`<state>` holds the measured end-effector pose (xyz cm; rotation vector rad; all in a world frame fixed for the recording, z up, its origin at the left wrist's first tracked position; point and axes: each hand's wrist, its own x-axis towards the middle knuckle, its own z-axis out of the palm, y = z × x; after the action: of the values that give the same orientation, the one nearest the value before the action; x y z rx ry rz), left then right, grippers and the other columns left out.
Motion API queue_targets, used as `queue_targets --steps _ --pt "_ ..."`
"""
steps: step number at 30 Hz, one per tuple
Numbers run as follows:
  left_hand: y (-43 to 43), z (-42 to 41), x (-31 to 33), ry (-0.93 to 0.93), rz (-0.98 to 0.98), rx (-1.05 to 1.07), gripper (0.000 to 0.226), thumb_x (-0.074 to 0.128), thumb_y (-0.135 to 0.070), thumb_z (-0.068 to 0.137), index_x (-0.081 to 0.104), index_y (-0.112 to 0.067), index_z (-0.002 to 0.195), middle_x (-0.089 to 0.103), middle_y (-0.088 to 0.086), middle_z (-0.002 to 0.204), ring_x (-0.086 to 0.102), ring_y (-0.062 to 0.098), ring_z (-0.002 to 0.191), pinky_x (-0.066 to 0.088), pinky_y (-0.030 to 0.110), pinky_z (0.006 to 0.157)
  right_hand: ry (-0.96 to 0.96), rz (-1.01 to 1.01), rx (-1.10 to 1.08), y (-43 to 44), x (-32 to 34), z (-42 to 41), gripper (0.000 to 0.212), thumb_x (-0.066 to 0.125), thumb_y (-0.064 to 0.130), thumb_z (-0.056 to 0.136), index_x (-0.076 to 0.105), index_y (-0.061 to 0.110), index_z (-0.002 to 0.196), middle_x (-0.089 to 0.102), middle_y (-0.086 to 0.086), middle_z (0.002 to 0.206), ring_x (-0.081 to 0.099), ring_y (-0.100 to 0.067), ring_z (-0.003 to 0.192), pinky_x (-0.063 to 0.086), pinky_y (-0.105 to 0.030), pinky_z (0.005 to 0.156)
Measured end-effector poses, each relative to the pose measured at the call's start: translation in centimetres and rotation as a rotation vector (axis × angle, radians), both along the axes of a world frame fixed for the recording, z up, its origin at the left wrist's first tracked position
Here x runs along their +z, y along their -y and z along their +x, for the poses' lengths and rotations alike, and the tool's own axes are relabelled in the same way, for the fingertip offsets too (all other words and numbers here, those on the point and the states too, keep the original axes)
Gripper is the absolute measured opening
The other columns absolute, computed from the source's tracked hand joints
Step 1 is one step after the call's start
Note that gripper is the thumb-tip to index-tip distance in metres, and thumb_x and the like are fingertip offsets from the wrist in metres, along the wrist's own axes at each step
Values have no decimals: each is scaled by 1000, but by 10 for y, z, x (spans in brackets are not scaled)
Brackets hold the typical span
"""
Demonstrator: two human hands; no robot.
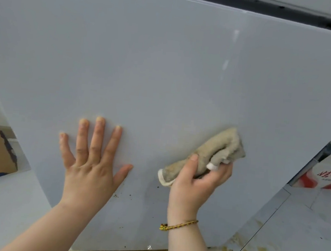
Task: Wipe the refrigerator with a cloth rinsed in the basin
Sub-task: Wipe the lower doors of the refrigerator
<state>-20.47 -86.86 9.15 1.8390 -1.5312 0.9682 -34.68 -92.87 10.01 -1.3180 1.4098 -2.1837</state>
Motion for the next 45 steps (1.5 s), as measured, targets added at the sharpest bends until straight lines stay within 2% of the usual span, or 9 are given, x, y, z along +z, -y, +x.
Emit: queue_targets --steps 5,9,11,17,21,26,34,41,45 --pt "-2 7 0 94 -53 25 81 37 -52 81 -4 -26 145 -18 -4 154 -16 16 141 -2 49 110 -71 110 35 -8 -57 11 49 42 20 79 37 9 126 30 -14 139 29 -24 119 29 -41 97" --pt "-13 10 7 99 -14 -57 74 42 -45 78 10 -28 143 11 10 148 -8 20 143 4 46 111 368 490 64 -6 -86 -14 52 47 5 88 29 -9 134 24 -26 140 32 -36 128 30 -32 102" --pt "-24 14 6 82 -3 -79 69 43 -43 79 16 -24 139 19 13 144 4 25 138 4 43 112 384 464 51 -3 -79 -25 47 47 -5 87 33 -8 131 28 -26 138 36 -37 126 30 -24 98" --pt "-49 52 -1 -99 3 103 68 37 -49 81 26 -15 139 16 16 144 2 26 134 -9 30 113 -476 -269 -73 15 -39 -19 35 41 5 76 45 1 110 39 -24 129 38 -31 107 18 -20 103" --pt "-49 58 -6 -148 55 75 65 13 -59 89 16 -20 140 12 15 145 -1 24 135 -11 25 112 -1032 -519 -70 16 -91 -21 27 30 11 91 45 14 113 29 -6 133 38 -29 96 23 -34 94" --pt "-45 65 -14 -109 30 48 68 35 -48 82 12 -22 141 10 14 146 -15 14 141 -10 25 113 -1536 -736 39 17 -117 -46 37 16 8 97 48 25 106 43 6 117 42 -21 95 29 -34 89" --pt "-40 67 -19 -89 -73 37 66 40 -41 81 13 -25 139 14 13 144 1 25 135 -5 28 114 -1041 -701 -14 5 -47 15 22 42 9 87 52 23 100 48 3 117 40 -24 93 33 -34 77" --pt "-39 77 -22 -1 -137 25 61 44 -36 85 15 -25 138 18 13 142 5 24 134 2 29 114 -1553 -785 157 -13 -135 30 39 12 9 95 46 25 102 41 8 121 43 -20 97 32 -32 81" --pt "-37 83 -27 45 -156 34 58 43 -38 87 17 -25 138 20 13 141 -6 15 142 2 29 115 -1292 -733 136 -16 -109 38 32 22 11 97 50 25 102 46 8 121 42 -21 93 32 -31 77"
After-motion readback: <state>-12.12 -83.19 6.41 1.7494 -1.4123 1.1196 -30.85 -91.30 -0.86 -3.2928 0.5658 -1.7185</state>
